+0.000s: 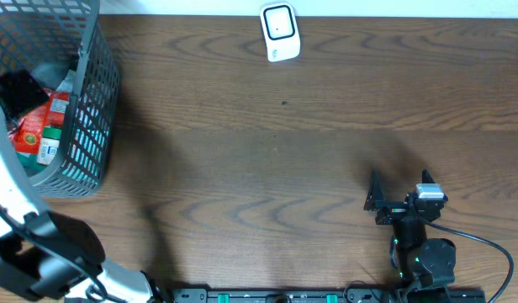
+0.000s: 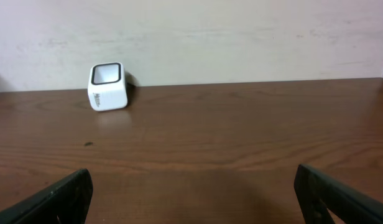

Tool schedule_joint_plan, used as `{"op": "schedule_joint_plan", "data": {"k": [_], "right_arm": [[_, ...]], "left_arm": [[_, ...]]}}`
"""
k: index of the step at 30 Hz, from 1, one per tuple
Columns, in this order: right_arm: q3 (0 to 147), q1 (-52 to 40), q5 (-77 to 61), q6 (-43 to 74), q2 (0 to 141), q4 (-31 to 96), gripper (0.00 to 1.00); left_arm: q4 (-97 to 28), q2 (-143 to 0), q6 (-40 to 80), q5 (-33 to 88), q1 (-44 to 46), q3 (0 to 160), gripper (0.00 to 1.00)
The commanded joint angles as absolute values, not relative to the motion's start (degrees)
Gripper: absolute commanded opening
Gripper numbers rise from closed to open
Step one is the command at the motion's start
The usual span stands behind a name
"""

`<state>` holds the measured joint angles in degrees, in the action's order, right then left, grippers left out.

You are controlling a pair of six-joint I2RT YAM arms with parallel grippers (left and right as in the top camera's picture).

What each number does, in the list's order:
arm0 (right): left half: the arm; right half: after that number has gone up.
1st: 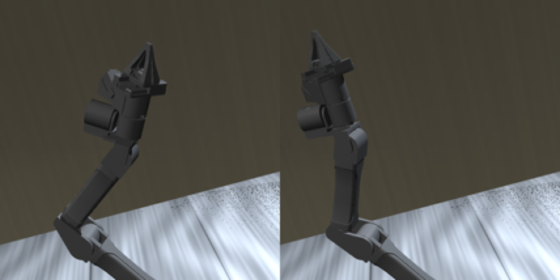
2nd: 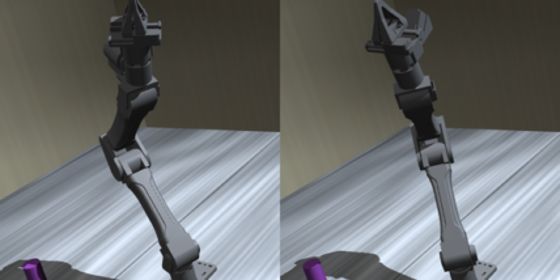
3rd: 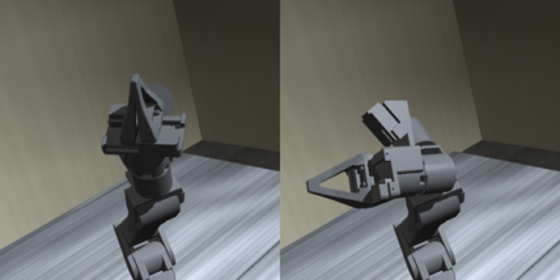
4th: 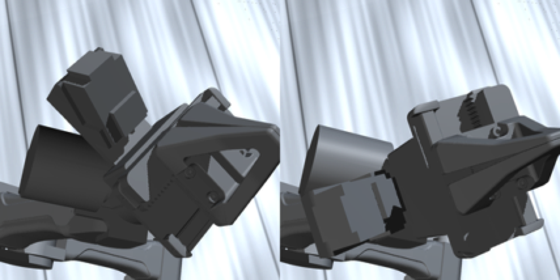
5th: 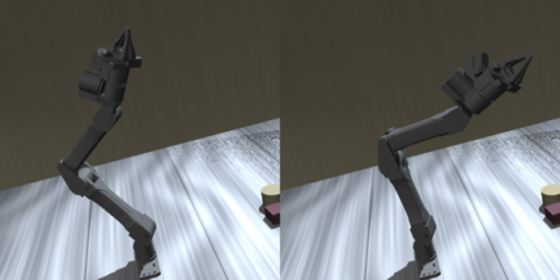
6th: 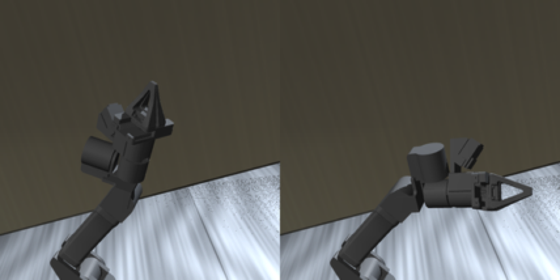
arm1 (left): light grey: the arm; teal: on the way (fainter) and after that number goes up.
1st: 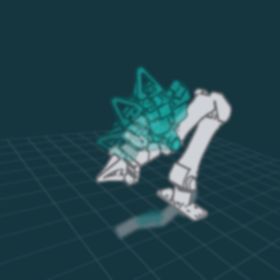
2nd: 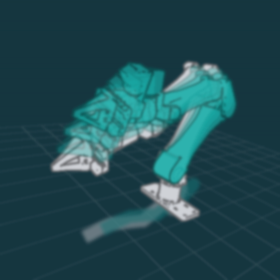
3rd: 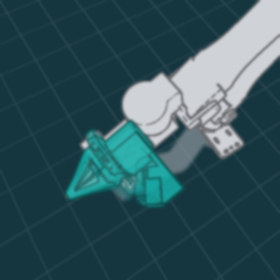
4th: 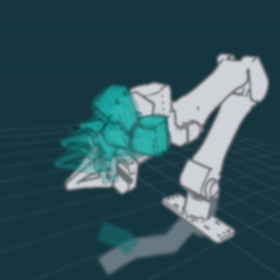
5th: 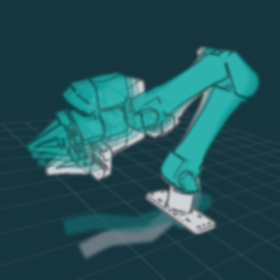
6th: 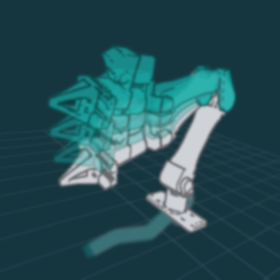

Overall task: Scan the item barcode
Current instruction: 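Reach the left gripper into the grey basket toward the items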

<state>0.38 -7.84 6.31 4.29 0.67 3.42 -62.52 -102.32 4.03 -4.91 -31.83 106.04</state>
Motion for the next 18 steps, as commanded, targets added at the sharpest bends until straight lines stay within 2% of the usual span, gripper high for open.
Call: {"op": "schedule_joint_plan", "data": {"k": [1, 18], "right_arm": [[0.32, -7.16, 7.01, 4.08, 0.38, 3.60, 0.99], [0.32, -7.16, 7.01, 4.05, 0.38, 3.60, 0.99]], "left_arm": [[-63.99, -106.32, 3.22, -5.61, -32.53, 105.19, 0.98], [-68.99, -118.93, 3.22, -5.61, -32.56, 105.16, 0.98]]}}
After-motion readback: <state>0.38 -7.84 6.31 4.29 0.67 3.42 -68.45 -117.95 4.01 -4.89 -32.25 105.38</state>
